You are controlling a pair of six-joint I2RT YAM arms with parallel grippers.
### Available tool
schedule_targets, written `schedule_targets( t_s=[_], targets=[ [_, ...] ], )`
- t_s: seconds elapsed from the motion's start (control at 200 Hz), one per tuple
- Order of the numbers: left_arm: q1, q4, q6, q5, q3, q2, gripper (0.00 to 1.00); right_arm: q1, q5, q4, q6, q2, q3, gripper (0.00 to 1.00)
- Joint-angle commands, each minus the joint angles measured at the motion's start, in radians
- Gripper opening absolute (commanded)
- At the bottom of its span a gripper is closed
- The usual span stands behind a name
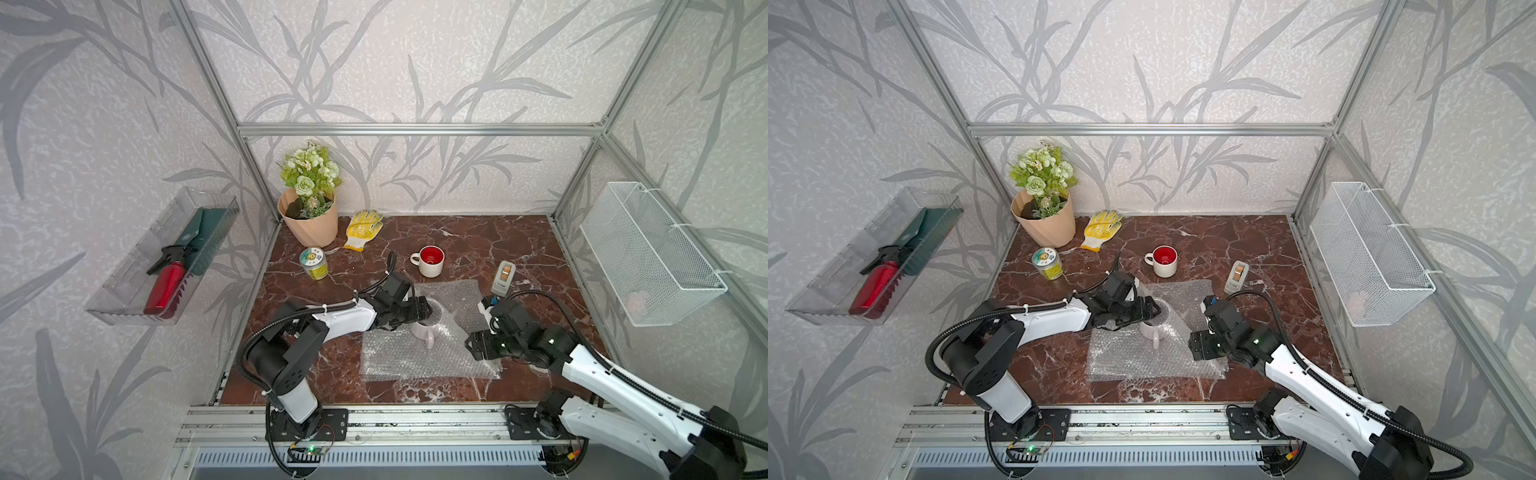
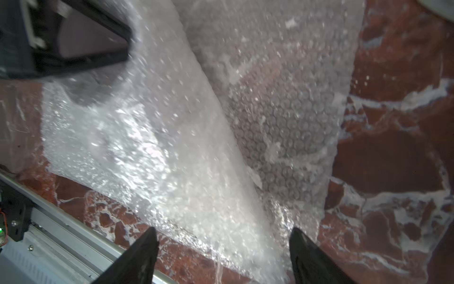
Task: Wrap mugs in bubble wrap
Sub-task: Wrap the mug in bubble wrap.
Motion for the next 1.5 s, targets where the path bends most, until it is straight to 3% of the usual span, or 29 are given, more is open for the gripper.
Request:
schedule_targets(
  t_s=[0.0, 0.27, 0.65, 0.835, 0.97, 1.11, 1.335, 1.495],
  targets=[
    [-0.003, -0.002, -0.001, 0.004, 0.017, 0.026, 0.86, 0.004, 0.0, -0.069, 0.06, 0.031, -0.017, 0.83],
    [-0.004, -0.003, -0.001, 0.008, 0.022, 0.031, 0.87, 0.012, -0.031, -0.077, 0.066, 0.174, -0.01, 0.83],
    [-0.003, -0.006, -0.001, 0.016, 0.032, 0.039, 0.87, 0.057, -0.033, -0.053, 0.113, 0.191, -0.063, 0.8],
    [-0.003, -0.006, -0.001, 0.017, 0.031, 0.038, 0.87, 0.059, 0.029, -0.108, 0.151, 0.187, -0.041, 0.6],
    [-0.003, -0.005, -0.001, 0.021, 0.029, 0.038, 0.86, 0.059, 0.05, -0.128, 0.161, 0.174, -0.035, 0.34],
    [-0.003, -0.003, 0.0, 0.02, 0.024, 0.037, 0.87, 0.06, 0.037, -0.127, 0.16, 0.123, -0.028, 0.0],
    [-0.005, -0.002, -0.004, 0.02, 0.02, 0.043, 0.86, 0.061, -0.146, 0.005, 0.166, 0.004, 0.023, 0.0],
    [-0.006, -0.018, 0.004, 0.011, 0.017, 0.045, 0.86, 0.059, -0.196, 0.133, 0.184, -0.025, 0.074, 0.0]
  ],
)
